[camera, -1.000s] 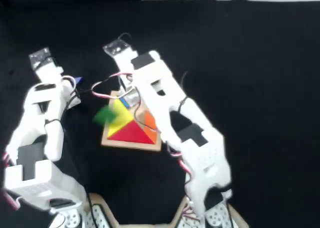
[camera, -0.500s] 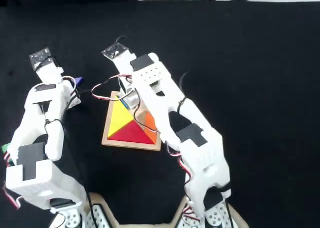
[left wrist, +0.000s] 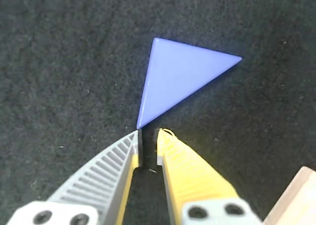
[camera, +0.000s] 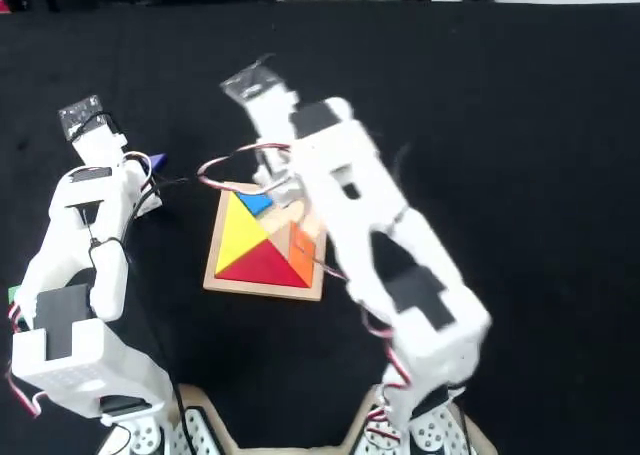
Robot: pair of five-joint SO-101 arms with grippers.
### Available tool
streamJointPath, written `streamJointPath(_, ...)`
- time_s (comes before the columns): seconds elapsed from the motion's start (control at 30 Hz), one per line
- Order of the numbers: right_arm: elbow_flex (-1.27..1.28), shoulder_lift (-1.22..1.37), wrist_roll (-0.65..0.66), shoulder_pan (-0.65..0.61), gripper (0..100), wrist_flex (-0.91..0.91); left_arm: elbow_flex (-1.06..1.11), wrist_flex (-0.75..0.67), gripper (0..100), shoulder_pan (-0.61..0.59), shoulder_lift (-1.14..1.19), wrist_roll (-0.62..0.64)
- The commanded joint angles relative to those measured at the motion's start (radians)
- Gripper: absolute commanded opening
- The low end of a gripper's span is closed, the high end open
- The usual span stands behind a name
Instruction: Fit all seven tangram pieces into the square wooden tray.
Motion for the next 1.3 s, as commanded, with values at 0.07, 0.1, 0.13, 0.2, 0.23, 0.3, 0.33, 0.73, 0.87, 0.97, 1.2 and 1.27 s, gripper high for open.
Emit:
streamJointPath(0.07, 0.343, -0.314, -0.009, 0.127, 1.2, -0.249, -0.018, -0.008, 10, -0.021, -0.051, 0.006)
streamJointPath(0.1, 0.433, -0.337, -0.009, 0.146, 1.2, -0.334, -0.018, -0.003, 12, -0.036, -0.051, 0.009)
streamJointPath(0.13, 0.518, -0.348, -0.017, 0.160, 1.2, -0.423, -0.021, 0.017, 14, -0.044, -0.052, 0.025)
streamJointPath(0.2, 0.659, -0.344, -0.058, 0.186, 1.5, -0.608, -0.048, 0.081, 18, -0.042, -0.052, 0.060)
streamJointPath(0.23, 0.699, -0.340, -0.075, 0.203, 1.5, -0.674, -0.071, 0.133, 19, -0.039, -0.054, 0.064)
streamJointPath(0.3, 0.716, -0.331, -0.098, 0.233, 1.5, -0.721, -0.142, 0.264, 21, -0.038, -0.071, 0.063)
streamJointPath(0.33, 0.710, -0.325, -0.118, 0.247, 1.5, -0.724, -0.177, 0.331, 21, -0.042, -0.086, 0.063)
streamJointPath(0.73, 0.621, -0.191, -0.160, 0.288, 14.1, -0.721, -0.461, 0.910, 21, -0.211, -0.397, -0.371)
streamJointPath(0.87, 0.599, -0.182, -0.158, 0.287, 14.1, -0.677, -0.460, 1.025, 25, -0.383, -0.453, -0.388)
streamJointPath(0.97, 0.591, -0.177, -0.157, 0.287, 14.1, -0.655, -0.458, 1.048, 35, -0.526, -0.450, -0.410)
streamJointPath(1.2, 0.599, -0.174, -0.157, 0.287, 14.1, -0.652, -0.298, 0.884, 35, -0.670, -0.296, -0.680)
streamJointPath(1.27, 0.608, -0.174, -0.157, 0.287, 14.1, -0.660, -0.285, 0.770, 35, -0.713, -0.244, -0.713)
